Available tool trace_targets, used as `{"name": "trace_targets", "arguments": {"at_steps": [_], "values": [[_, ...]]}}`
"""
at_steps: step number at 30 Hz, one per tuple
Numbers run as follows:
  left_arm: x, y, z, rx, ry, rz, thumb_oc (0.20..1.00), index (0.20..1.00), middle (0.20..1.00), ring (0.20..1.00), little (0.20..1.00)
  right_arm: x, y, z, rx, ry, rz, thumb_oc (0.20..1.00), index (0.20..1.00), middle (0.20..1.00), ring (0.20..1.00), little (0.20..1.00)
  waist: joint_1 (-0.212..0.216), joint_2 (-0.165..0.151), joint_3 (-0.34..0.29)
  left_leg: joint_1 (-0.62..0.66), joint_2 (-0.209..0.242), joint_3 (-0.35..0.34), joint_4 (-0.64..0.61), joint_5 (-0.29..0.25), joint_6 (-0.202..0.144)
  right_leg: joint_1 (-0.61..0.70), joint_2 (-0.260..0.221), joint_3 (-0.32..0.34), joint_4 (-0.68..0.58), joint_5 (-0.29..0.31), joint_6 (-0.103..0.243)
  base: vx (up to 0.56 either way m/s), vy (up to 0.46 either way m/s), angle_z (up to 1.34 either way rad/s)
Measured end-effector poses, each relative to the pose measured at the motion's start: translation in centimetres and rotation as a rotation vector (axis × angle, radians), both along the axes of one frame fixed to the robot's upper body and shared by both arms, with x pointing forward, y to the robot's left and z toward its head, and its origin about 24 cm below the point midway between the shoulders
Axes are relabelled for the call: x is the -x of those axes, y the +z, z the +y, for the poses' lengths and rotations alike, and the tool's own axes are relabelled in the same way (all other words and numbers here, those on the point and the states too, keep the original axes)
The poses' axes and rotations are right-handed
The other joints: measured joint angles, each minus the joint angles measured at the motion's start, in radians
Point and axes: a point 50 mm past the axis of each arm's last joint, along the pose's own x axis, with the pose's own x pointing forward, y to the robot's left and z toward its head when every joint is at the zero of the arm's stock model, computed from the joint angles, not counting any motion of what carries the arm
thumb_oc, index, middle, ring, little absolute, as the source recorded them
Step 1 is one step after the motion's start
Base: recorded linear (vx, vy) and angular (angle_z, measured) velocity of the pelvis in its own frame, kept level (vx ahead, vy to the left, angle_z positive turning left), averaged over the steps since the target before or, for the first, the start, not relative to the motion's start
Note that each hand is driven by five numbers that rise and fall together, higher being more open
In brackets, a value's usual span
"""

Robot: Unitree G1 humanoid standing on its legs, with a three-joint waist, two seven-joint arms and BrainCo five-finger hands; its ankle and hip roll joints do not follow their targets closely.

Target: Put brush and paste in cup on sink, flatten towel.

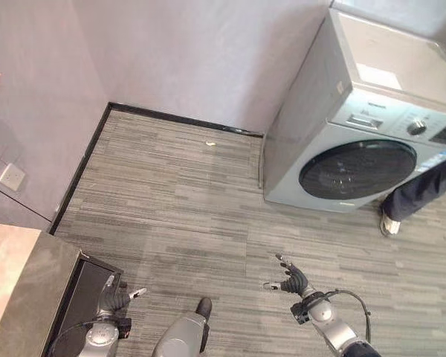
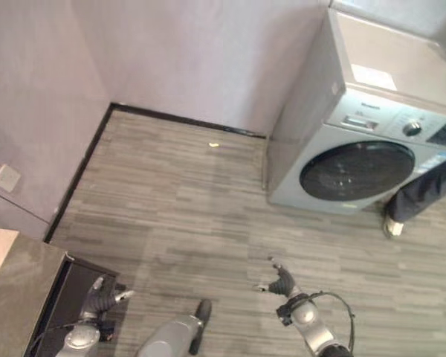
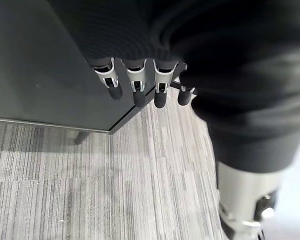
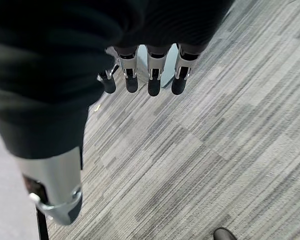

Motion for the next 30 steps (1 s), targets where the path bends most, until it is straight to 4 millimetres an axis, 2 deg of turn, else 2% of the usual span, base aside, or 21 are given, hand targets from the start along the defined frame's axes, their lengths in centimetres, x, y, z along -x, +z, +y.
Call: {"name": "trace_targets", "arguments": {"at_steps": [3, 4, 5, 7, 8, 9, 11, 12, 13, 14, 16, 17, 18, 19, 20, 21, 23, 25, 27, 28, 30], "values": [[1.0, -0.1, 0.2, -0.001, -0.010, 0.022, 1.000, 1.000, 1.000, 1.000, 1.000, 0.3, -0.2, 0.0, -0.003, -0.004, 0.009, 1.000, 1.000, 1.000, 1.000, 1.000, -0.001, 0.001, -0.001, 0.036, -0.015, -0.012, -0.001, -0.003, 0.061, -0.111, -0.061, -0.028, 0.236, 0.028, 0.015, 0.27, 0.273, 0.17], [1.5, -0.3, 0.2, 0.005, -0.016, 0.034, 1.000, 1.000, 1.000, 1.000, 1.000, 0.2, -0.1, -0.2, -0.003, -0.015, 0.002, 1.000, 1.000, 1.000, 1.000, 1.000, -0.004, 0.024, 0.008, 0.071, -0.025, -0.015, 0.027, -0.022, 0.090, -0.148, -0.104, -0.045, 0.321, 0.045, 0.032, 0.31, 0.236, 0.32], [1.3, -0.1, 0.2, 0.000, -0.033, 0.028, 1.000, 1.000, 1.000, 1.000, 1.000, 0.3, -0.2, -0.2, -0.003, -0.019, 0.007, 1.000, 1.000, 1.000, 1.000, 1.000, -0.012, 0.032, 0.013, 0.083, -0.032, -0.023, 0.048, -0.030, 0.078, -0.157, -0.119, -0.048, 0.322, 0.063, 0.031, 0.30, 0.256, 0.50], [-0.1, 0.5, -0.3, -0.006, -0.077, -0.005, 1.000, 1.000, 1.000, 1.000, 1.000, 0.2, 0.0, -0.7, -0.002, -0.036, -0.003, 1.000, 1.000, 1.000, 1.000, 1.000, -0.043, 0.072, 0.025, 0.116, -0.029, -0.119, 0.037, -0.051, 0.090, -0.248, 0.010, 0.076, 0.362, 0.036, 0.035, 0.29, 0.193, 0.73], [-0.5, 0.6, -0.5, 0.000, -0.082, -0.016, 1.000, 1.000, 1.000, 1.000, 1.000, 0.0, 0.4, -1.0, -0.002, -0.048, -0.019, 1.000, 1.000, 1.000, 1.000, 1.000, -0.048, 0.089, 0.038, 0.147, -0.018, -0.137, -0.004, -0.046, 0.078, -0.321, 0.020, 0.040, 0.388, -0.005, 0.018, 0.33, 0.031, 0.49], [-0.4, 0.3, -0.9, 0.010, -0.081, -0.009, 1.000, 1.000, 1.000, 1.000, 1.000, -0.1, 0.5, -1.2, -0.001, -0.055, -0.024, 1.000, 1.000, 1.000, 1.000, 1.000, -0.044, 0.103, 0.048, 0.195, -0.014, -0.142, -0.054, -0.039, 0.063, -0.390, -0.021, -0.087, 0.376, -0.024, -0.008, 0.41, -0.072, 0.11], [0.2, -0.1, -1.0, 0.019, -0.075, 0.010, 1.000, 1.000, 1.000, 1.000, 1.000, 0.0, 0.6, -1.3, 0.002, -0.053, -0.029, 1.000, 1.000, 1.000, 1.000, 1.000, -0.056, 0.123, 0.052, 0.257, -0.010, -0.167, -0.091, -0.039, 0.056, -0.464, -0.011, -0.168, 0.251, -0.029, -0.037, 0.42, -0.100, 0.49], [0.2, -0.7, -1.1, 0.022, -0.063, 0.042, 1.000, 1.000, 1.000, 1.000, 1.000, 0.9, 0.1, -1.6, 0.001, -0.063, -0.002, 1.000, 1.000, 1.000, 1.000, 1.000, -0.126, 0.146, 0.051, 0.285, 0.001, -0.255, -0.091, -0.088, -0.012, -0.494, 0.093, -0.060, -0.087, -0.004, -0.040, 0.42, -0.098, 1.40], [0.0, -0.8, -1.2, 0.023, -0.064, 0.044, 1.000, 1.000, 1.000, 1.000, 1.000, 1.4, -0.2, -1.5, 0.003, -0.058, 0.016, 1.000, 1.000, 1.000, 1.000, 1.000, -0.139, 0.139, 0.053, 0.309, 0.010, -0.237, -0.103, -0.093, -0.037, -0.501, 0.107, -0.046, -0.180, 0.025, -0.057, 0.48, -0.097, 1.47], [0.2, -0.9, -1.3, 0.025, -0.071, 0.048, 1.000, 1.000, 1.000, 1.000, 1.000, 2.0, -0.6, -1.5, 0.006, -0.052, 0.036, 1.000, 1.000, 1.000, 1.000, 1.000, -0.134, 0.141, 0.055, 0.360, 0.000, -0.270, -0.112, -0.098, -0.032, -0.533, 0.121, -0.039, -0.237, 0.068, -0.089, 0.44, -0.064, 0.98], [0.3, -1.5, -2.1, 0.047, -0.065, 0.070, 1.000, 1.000, 1.000, 1.000, 1.000, 3.2, -1.2, -2.1, 0.024, -0.063, 0.071, 1.000, 1.000, 1.000, 1.000, 1.000, -0.202, 0.162, 0.023, 0.410, 0.003, -0.401, -0.109, -0.123, -0.037, -0.525, 0.151, 0.079, -0.437, 0.119, -0.086, 0.33, -0.078, 1.63], [0.1, -1.7, -2.5, 0.053, -0.070, 0.074, 1.000, 1.000, 1.000, 1.000, 1.000, 3.3, -1.1, -2.3, 0.030, -0.061, 0.074, 1.000, 1.000, 1.000, 1.000, 1.000, -0.212, 0.171, 0.026, 0.443, 0.005, -0.416, -0.107, -0.121, -0.035, -0.526, 0.157, 0.091, -0.448, 0.146, -0.097, 0.27, -0.136, 1.54], [0.5, -1.9, -2.7, 0.058, -0.075, 0.081, 1.000, 1.000, 1.000, 1.000, 1.000, 3.0, -0.9, -2.1, 0.026, -0.054, 0.058, 1.000, 1.000, 1.000, 1.000, 1.000, -0.194, 0.166, 0.017, 0.490, -0.015, -0.398, -0.070, -0.121, -0.036, -0.517, 0.191, 0.072, -0.424, 0.239, -0.169, 0.24, -0.149, 1.04], [1.4, -2.2, -2.8, 0.050, -0.087, 0.110, 1.000, 1.000, 1.000, 1.000, 1.000, 3.3, -0.8, -2.1, 0.020, -0.052, 0.054, 1.000, 1.000, 1.000, 1.000, 1.000, -0.203, 0.144, -0.013, 0.504, -0.052, -0.410, -0.018, -0.130, -0.050, -0.484, 0.181, 0.067, -0.439, 0.305, -0.225, 0.22, -0.152, 1.22], [2.2, -2.5, -2.7, 0.029, -0.123, 0.141, 1.000, 1.000, 1.000, 1.000, 1.000, 4.0, -0.8, -2.3, 0.021, -0.053, 0.056, 1.000, 1.000, 1.000, 1.000, 1.000, -0.231, 0.101, -0.036, 0.495, -0.124, -0.418, 0.087, -0.137, -0.080, -0.453, 0.126, 0.090, -0.445, 0.473, -0.295, 0.22, -0.199, 1.31], [1.3, -2.5, -4.0, 0.048, -0.154, 0.120, 1.000, 1.000, 1.000, 1.000, 1.000, 2.8, -0.3, -3.5, 0.065, -0.055, 0.039, 1.000, 1.000, 1.000, 1.000, 1.000, -0.206, 0.178, -0.053, 0.413, -0.035, -0.390, 0.220, -0.216, -0.090, -0.446, 0.166, 0.051, -0.428, 0.394, -0.294, 0.20, -0.181, 1.21], [-0.2, -1.5, -3.4, 0.025, -0.162, 0.066, 1.000, 1.000, 1.000, 1.000, 1.000, 1.8, 0.3, -3.4, 0.067, -0.042, 0.009, 1.000, 1.000, 1.000, 1.000, 1.000, -0.188, 0.156, -0.037, 0.361, 0.023, -0.359, 0.248, -0.229, -0.115, -0.429, 0.162, 0.033, -0.442, 0.384, -0.303, 0.16, -0.148, 0.50], [-1.4, -0.7, -2.8, 0.005, -0.164, 0.037, 1.000, 1.000, 1.000, 1.000, 1.000, 0.2, 1.5, -3.6, 0.077, -0.032, -0.055, 1.000, 1.000, 1.000, 1.000, 1.000, -0.211, 0.145, -0.020, 0.304, 0.133, -0.359, 0.240, -0.237, -0.141, -0.380, 0.163, -0.016, -0.441, 0.361, -0.285, 0.13, -0.091, 0.42], [-1.9, -0.3, -2.9, 0.004, -0.172, 0.012, 1.000, 1.000, 1.000, 1.000, 1.000, -0.4, 2.0, -3.9, 0.080, -0.042, -0.078, 1.000, 1.000, 1.000, 1.000, 1.000, -0.214, 0.134, -0.013, 0.287, 0.164, -0.359, 0.194, -0.233, -0.148, -0.354, 0.163, -0.012, -0.439, 0.347, -0.274, 0.15, -0.090, 0.01], [-2.1, -0.2, -3.1, 0.007, -0.179, 0.000, 1.000, 1.000, 1.000, 1.000, 1.000, -0.6, 2.2, -4.1, 0.093, -0.032, -0.084, 1.000, 1.000, 1.000, 1.000, 1.000, -0.218, 0.144, -0.012, 0.276, 0.196, -0.358, 0.129, -0.183, -0.181, -0.351, 0.169, -0.022, -0.426, 0.320, -0.246, 0.11, -0.047, -0.22], [-2.5, 0.1, -3.0, 0.001, -0.183, -0.010, 1.000, 1.000, 1.000, 1.000, 1.000, -0.7, 2.3, -4.3, 0.099, -0.032, -0.084, 1.000, 1.000, 1.000, 1.000, 1.000, -0.237, 0.155, -0.009, 0.308, 0.215, -0.363, 0.067, -0.184, -0.185, -0.355, 0.172, -0.036, -0.413, 0.297, -0.215, 0.12, -0.054, 0.12]]}}
